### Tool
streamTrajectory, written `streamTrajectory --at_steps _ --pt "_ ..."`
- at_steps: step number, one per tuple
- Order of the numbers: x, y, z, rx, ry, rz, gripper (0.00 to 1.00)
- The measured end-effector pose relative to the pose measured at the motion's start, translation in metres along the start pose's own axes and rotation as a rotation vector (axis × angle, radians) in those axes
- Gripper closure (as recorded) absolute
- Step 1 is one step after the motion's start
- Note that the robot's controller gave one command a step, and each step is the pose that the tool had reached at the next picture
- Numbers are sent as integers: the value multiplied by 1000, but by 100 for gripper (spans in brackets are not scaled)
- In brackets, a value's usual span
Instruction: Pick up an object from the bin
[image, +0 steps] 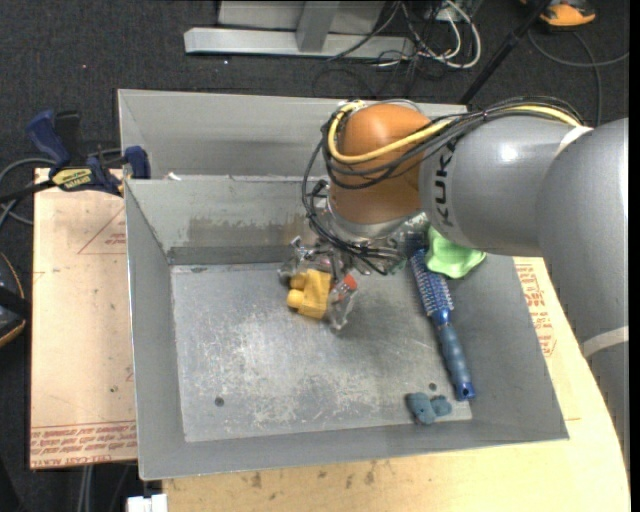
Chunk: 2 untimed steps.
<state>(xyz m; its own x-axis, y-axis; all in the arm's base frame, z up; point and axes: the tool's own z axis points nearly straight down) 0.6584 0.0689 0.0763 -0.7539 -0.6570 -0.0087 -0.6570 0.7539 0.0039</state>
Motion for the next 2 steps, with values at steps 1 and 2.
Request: streamTrajectory --at_steps 1,2 --pt "-2 0 -3 4 2 2 0" --pt "-4 0 -5 5 -3 4 100"
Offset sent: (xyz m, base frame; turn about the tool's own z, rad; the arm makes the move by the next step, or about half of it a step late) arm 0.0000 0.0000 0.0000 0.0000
